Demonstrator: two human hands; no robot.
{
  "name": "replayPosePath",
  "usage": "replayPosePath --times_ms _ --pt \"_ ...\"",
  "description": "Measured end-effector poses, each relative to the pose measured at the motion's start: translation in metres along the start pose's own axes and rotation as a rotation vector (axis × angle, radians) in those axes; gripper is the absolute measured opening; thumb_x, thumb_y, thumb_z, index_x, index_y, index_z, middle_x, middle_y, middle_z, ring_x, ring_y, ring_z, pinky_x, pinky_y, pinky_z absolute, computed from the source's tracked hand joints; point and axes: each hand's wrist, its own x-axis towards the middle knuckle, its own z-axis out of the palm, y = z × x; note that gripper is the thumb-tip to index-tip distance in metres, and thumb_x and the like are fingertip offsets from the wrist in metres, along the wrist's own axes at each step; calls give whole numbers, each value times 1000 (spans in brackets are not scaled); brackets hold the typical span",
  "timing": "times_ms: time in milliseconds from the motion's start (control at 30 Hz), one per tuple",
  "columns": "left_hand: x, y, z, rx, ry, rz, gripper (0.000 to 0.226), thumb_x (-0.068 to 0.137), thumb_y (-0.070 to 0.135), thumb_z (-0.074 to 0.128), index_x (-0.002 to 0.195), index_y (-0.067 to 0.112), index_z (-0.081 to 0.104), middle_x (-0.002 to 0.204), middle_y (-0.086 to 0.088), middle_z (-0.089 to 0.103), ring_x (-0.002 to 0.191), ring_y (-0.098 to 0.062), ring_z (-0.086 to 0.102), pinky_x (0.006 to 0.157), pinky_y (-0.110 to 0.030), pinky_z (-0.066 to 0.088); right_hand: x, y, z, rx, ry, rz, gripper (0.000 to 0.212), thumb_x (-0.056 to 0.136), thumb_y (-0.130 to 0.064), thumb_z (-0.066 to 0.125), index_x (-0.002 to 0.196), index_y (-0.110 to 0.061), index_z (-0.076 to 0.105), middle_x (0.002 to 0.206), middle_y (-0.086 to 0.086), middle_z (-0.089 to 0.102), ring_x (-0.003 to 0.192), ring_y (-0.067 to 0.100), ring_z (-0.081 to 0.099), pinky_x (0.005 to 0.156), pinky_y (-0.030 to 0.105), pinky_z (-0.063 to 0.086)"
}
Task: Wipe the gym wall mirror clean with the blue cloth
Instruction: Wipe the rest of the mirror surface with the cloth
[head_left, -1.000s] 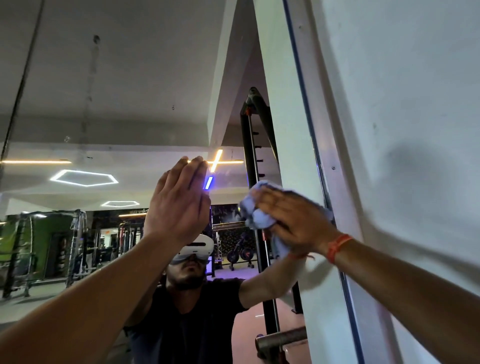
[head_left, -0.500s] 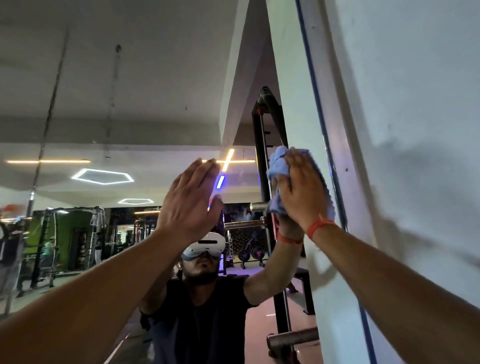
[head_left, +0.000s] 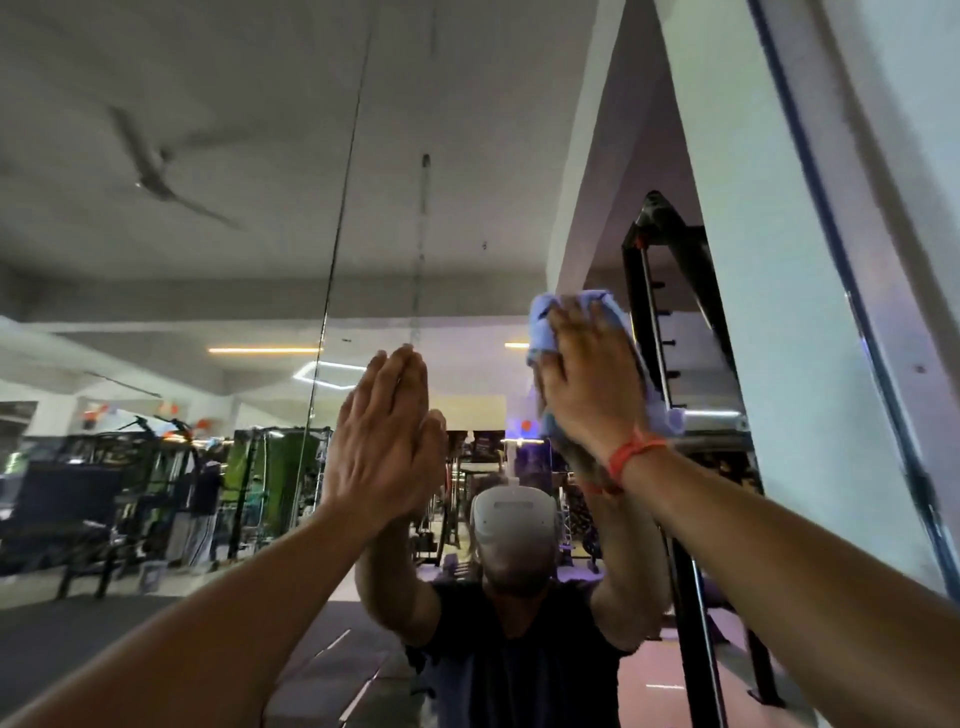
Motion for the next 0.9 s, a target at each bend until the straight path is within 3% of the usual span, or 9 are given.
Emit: replayPosePath --times_ms 133,200,267,367,500,667,767,867,900 --pt "-3 -41 -1 0 74 -60 64 104 45 23 162 18 20 170 -2 20 157 -19 14 125 -46 23 3 -13 -8 1 -339 -709 55 107 -39 42 160 -24 32 167 -8 25 157 12 12 127 25 1" --pt "-8 -55 -1 -1 57 -12 63 105 46 21 162 23 11 171 3 11 158 -14 6 126 -41 16 40 6 -8 -83 -267 -643 53 107 -42 42 157 -26 36 164 -7 34 154 12 25 128 32 15" --pt "-9 -63 -2 -7 37 38 64 104 48 19 163 24 9 170 6 5 158 -12 1 126 -37 11 76 -4 5 -132 -103 -401 52 103 -38 38 151 -19 44 158 7 45 147 26 40 125 44 27" --pt "-11 -69 -1 -2 24 52 65 104 49 17 164 24 9 171 7 5 158 -12 2 127 -37 11 94 -64 34 -118 -10 -134 61 99 -42 27 153 -16 41 161 10 39 149 35 34 124 48 26" --pt "-25 -70 -1 -26 31 10 65 105 47 13 164 20 12 171 3 7 158 -13 2 128 -39 11 23 -80 35 -56 -182 -560 59 105 -42 35 160 -22 32 167 1 29 157 26 18 128 40 12" --pt "-69 -74 6 -53 40 18 63 104 40 22 164 19 15 171 3 8 158 -13 6 127 -39 13 -48 -11 -2 -142 -394 -1086 55 110 -44 26 157 -21 39 166 0 31 157 24 19 127 42 19" --pt "-96 -77 16 -57 15 -4 62 106 42 18 164 21 12 172 3 6 159 -14 4 128 -46 14 -15 17 -13 -158 -221 -692 57 109 -44 29 160 -17 32 166 6 33 156 25 23 127 45 20" --pt "-128 -68 10 -109 -30 -10 64 105 42 19 164 17 14 172 0 9 159 -16 4 128 -46 12 -50 -30 13 -54 0 -189 55 106 -35 34 158 -16 35 164 9 36 152 31 31 126 46 21" --pt "-138 -64 5 -123 -38 -12 64 105 41 20 164 16 14 172 -1 10 159 -17 4 128 -48 13 -84 -54 24 -15 14 -140 55 106 -33 37 158 -16 35 165 8 34 154 32 27 126 46 19"
